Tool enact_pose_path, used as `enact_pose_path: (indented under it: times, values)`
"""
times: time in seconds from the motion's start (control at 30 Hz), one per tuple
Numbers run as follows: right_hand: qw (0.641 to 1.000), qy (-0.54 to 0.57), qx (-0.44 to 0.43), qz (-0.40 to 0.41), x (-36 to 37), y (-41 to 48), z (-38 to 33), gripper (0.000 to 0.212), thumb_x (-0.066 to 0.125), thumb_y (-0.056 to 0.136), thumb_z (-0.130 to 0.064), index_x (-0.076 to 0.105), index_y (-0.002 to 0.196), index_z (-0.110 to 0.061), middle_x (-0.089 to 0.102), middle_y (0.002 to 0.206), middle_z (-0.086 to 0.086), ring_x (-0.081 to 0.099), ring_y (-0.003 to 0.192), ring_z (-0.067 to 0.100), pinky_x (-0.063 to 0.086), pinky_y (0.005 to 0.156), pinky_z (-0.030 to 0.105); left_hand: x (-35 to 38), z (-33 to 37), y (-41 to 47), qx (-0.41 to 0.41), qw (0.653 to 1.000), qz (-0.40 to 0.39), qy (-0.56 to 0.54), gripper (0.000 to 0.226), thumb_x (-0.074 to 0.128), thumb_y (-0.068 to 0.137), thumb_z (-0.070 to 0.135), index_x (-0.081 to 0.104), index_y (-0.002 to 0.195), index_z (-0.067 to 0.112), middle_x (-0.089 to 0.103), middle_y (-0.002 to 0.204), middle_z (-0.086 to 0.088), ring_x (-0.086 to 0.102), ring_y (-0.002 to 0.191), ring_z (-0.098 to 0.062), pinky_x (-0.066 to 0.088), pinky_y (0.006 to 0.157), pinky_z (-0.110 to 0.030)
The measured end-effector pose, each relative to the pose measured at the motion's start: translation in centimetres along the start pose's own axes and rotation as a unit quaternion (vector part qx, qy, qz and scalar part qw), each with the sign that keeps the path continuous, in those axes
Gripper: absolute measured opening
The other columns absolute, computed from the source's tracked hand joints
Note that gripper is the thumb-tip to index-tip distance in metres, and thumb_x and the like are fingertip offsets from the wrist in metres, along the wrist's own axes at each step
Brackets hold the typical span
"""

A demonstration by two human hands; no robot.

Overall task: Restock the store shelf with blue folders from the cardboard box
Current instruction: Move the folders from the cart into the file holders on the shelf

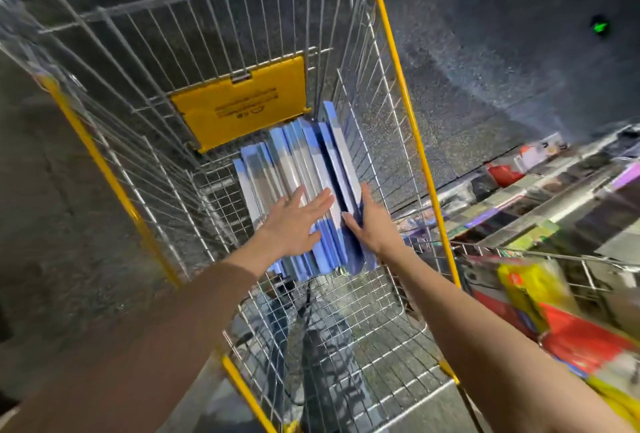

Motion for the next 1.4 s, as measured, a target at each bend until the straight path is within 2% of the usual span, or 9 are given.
enact_pose_path:
  times: [0.2, 0.37, 0.47, 0.57, 0.67, 0.77, 0.9, 1.2, 1.4]
  values:
    - [0.999, -0.031, -0.003, -0.035, 0.0, 0.4, -0.4, 0.056, 0.044, 0.101, -0.008, 0.019, 0.15, 0.0, 0.067, 0.099, 0.023, 0.064, 0.085, 0.04, 0.043, 0.068, 0.036, 0.0, -0.2, 0.0, 0.009, 1.0, -0.006, -0.016, 0.081, 0.046, 0.104, 0.039, -0.015, 0.157, 0.039, -0.023, 0.162, 0.018, -0.015, 0.153, -0.032, -0.011, 0.115, -0.049]
    - [0.997, -0.051, 0.009, -0.059, -2.0, -1.1, -1.4, 0.041, 0.039, 0.099, -0.002, 0.033, 0.14, 0.001, 0.063, 0.109, 0.031, 0.06, 0.086, 0.04, 0.031, 0.066, 0.031, -0.1, -0.2, 0.5, 0.019, 0.998, -0.021, -0.054, 0.072, 0.04, 0.106, 0.044, -0.009, 0.16, 0.038, -0.019, 0.164, 0.017, -0.013, 0.154, -0.03, -0.007, 0.122, -0.05]
    - [0.996, -0.056, -0.014, -0.061, -3.0, -3.0, -2.2, 0.047, 0.044, 0.096, -0.003, 0.036, 0.142, -0.001, 0.064, 0.113, 0.029, 0.061, 0.096, 0.043, 0.033, 0.07, 0.03, -1.0, 0.1, 0.8, -0.002, 0.985, -0.006, -0.17, 0.066, 0.041, 0.105, 0.05, 0.009, 0.161, 0.038, 0.0, 0.169, 0.009, 0.015, 0.155, -0.028, 0.014, 0.123, -0.044]
    - [0.997, -0.057, -0.032, -0.051, -4.0, -5.5, -2.5, 0.053, 0.048, 0.093, -0.002, 0.037, 0.144, -0.001, 0.065, 0.109, 0.025, 0.063, 0.095, 0.039, 0.035, 0.069, 0.03, -3.3, 1.1, 0.6, -0.056, 0.904, 0.03, -0.422, 0.063, 0.046, 0.103, 0.053, 0.033, 0.158, 0.024, 0.046, 0.153, 0.005, 0.056, 0.124, -0.017, 0.036, 0.1, -0.024]
    - [0.997, -0.05, -0.043, -0.042, -4.5, -8.0, -2.9, 0.048, 0.05, 0.091, -0.004, 0.041, 0.138, -0.002, 0.067, 0.099, 0.022, 0.064, 0.086, 0.037, 0.039, 0.065, 0.035, -4.8, 3.5, 0.0, -0.117, 0.802, 0.017, -0.585, 0.066, 0.049, 0.099, 0.061, 0.046, 0.149, 0.019, 0.057, 0.106, 0.003, 0.061, 0.098, -0.014, 0.056, 0.089, -0.035]
    - [0.998, -0.018, -0.048, -0.035, -5.0, -9.9, -4.2, 0.031, 0.05, 0.094, -0.005, 0.046, 0.124, 0.001, 0.065, 0.098, 0.021, 0.056, 0.077, 0.028, 0.036, 0.066, 0.033, -4.7, 6.8, -0.6, -0.15, 0.721, -0.026, -0.676, 0.092, 0.054, 0.09, 0.071, 0.024, 0.157, 0.016, 0.039, 0.154, -0.01, 0.046, 0.135, -0.038, 0.062, 0.083, -0.049]
    - [0.998, -0.023, -0.056, -0.029, -5.3, -11.6, -4.8, 0.024, 0.048, 0.098, -0.006, 0.044, 0.12, 0.003, 0.064, 0.09, 0.027, 0.061, 0.077, 0.04, 0.041, 0.065, 0.041, -4.5, 8.3, -1.3, -0.196, 0.681, 0.025, -0.705, 0.097, 0.05, 0.093, 0.07, 0.003, 0.162, 0.02, 0.02, 0.167, -0.006, 0.04, 0.142, -0.038, 0.056, 0.095, -0.051]
    - [0.991, -0.02, -0.135, -0.007, -4.4, -16.8, -4.0, 0.059, 0.062, 0.096, -0.026, 0.036, 0.147, -0.012, 0.069, 0.087, 0.012, 0.063, 0.078, 0.032, 0.047, 0.069, 0.036, -2.3, 8.4, -3.9, -0.183, 0.759, 0.175, -0.6, 0.069, 0.049, 0.089, 0.058, 0.045, 0.136, 0.008, 0.06, 0.131, -0.016, 0.063, 0.108, -0.034, 0.057, 0.088, -0.052]
    - [0.98, 0.106, -0.165, -0.005, -4.5, -22.0, -2.3, 0.049, 0.062, 0.096, -0.044, 0.051, 0.141, -0.027, 0.069, 0.095, -0.002, 0.059, 0.076, -0.003, 0.048, 0.078, 0.024, -3.6, 11.8, -10.9, -0.184, 0.785, 0.27, -0.527, 0.065, 0.055, 0.101, 0.041, 0.035, 0.15, 0.005, 0.041, 0.154, -0.008, 0.043, 0.139, -0.029, 0.039, 0.113, -0.044]
Point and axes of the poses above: each hand's wrist, its own y-axis towards the middle knuckle, its own x-axis out of the palm, z = x × y, the point moved 5 cm from there along y, towards the middle knuckle
